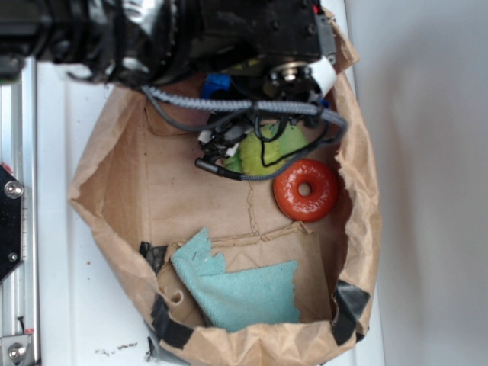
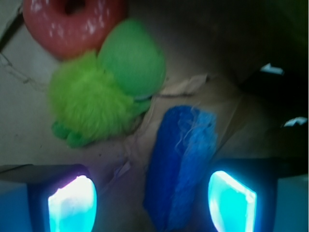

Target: Grab the blue sponge.

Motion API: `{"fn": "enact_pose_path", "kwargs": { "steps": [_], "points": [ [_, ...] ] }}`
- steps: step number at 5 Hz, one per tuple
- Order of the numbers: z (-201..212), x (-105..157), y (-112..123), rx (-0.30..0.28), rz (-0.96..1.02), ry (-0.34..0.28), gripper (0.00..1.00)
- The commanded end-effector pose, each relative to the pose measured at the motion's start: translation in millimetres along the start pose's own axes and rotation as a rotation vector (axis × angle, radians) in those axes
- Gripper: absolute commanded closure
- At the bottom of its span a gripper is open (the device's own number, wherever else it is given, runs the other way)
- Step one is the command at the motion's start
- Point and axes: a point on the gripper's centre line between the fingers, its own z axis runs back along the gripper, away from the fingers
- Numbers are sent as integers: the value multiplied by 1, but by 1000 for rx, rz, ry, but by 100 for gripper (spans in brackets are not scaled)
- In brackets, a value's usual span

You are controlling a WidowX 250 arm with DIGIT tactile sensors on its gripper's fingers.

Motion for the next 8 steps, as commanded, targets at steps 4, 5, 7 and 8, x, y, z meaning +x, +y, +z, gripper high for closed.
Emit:
{"fn": "enact_pose_path", "kwargs": {
  "steps": [4,5,7,8],
  "points": [
    [-13,21,5,-51,-2,-17,24],
    [-10,22,5,-32,-3,-42,100],
    [-10,24,5,-56,21,-93,100],
    [44,30,-2,-105,59,-179,100]
  ]
}}
